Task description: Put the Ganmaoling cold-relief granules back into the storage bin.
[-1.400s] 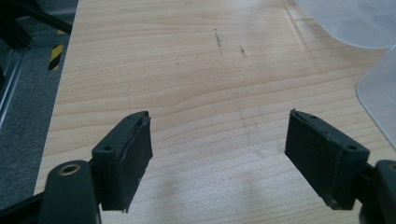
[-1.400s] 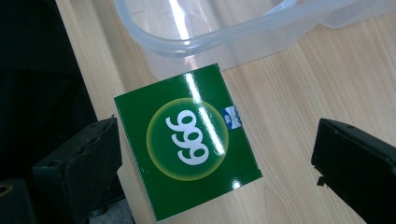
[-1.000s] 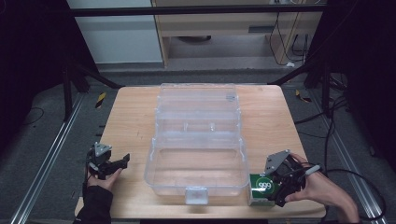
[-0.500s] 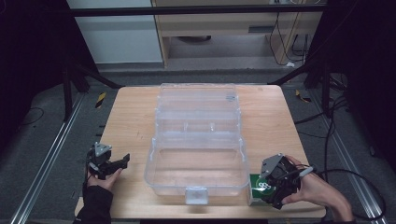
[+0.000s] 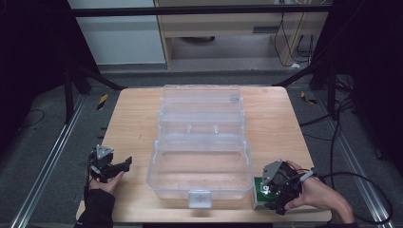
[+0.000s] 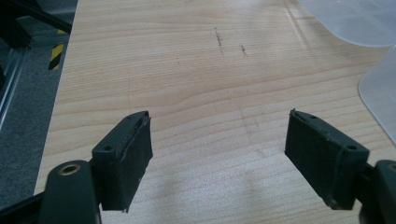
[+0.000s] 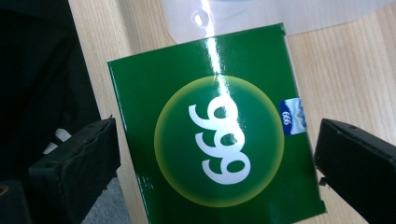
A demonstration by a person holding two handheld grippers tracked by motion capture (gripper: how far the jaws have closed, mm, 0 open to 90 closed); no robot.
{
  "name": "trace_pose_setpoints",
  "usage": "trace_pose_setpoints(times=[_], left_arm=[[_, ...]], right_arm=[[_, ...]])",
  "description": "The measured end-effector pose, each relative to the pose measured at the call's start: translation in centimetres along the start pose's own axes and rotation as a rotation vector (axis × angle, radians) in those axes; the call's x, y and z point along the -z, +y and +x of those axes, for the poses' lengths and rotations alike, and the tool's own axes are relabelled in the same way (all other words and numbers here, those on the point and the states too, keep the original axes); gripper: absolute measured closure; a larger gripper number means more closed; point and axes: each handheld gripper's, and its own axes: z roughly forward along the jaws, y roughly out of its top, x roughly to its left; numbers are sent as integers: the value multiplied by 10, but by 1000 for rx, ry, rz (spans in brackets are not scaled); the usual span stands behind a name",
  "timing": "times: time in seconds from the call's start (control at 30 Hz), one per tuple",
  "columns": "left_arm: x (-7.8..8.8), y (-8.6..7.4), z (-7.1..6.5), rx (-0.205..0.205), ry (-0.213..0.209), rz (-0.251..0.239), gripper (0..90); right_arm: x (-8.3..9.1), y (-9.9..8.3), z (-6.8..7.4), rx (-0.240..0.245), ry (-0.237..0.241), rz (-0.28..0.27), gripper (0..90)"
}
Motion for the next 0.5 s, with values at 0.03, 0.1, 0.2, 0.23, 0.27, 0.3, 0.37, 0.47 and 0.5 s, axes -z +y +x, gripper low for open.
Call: trace_pose_setpoints(times=[0.03, 0.1, 0.2, 0.23, 0.27, 0.3, 0.37, 0.47, 0.5], left_arm=[[0, 0, 0, 0, 0, 0, 223], [0, 0, 0, 0, 0, 1, 223], [0, 0, 0, 0, 0, 1, 223], [0, 0, 0, 0, 0, 1, 223], [0, 0, 0, 0, 0, 1, 223], [0, 0, 0, 0, 0, 2, 224], [0, 0, 0, 0, 0, 2, 224], [0, 0, 0, 0, 1, 1, 224], [0, 0, 0, 0, 1, 1, 224]], right_arm=[[-1, 0, 0, 1, 5, 3, 12], [-3, 1, -1, 13, 2, 16, 13], [-6, 3, -1, 15, 10, 20, 17], [-8, 4, -2, 17, 14, 25, 19], [-10, 5, -3, 28, 26, 37, 27], [-12, 5, -3, 33, 27, 43, 33], [-13, 6, -3, 33, 30, 48, 37], [-18, 6, -5, 54, 50, 54, 64], [-19, 6, -5, 47, 55, 59, 66]])
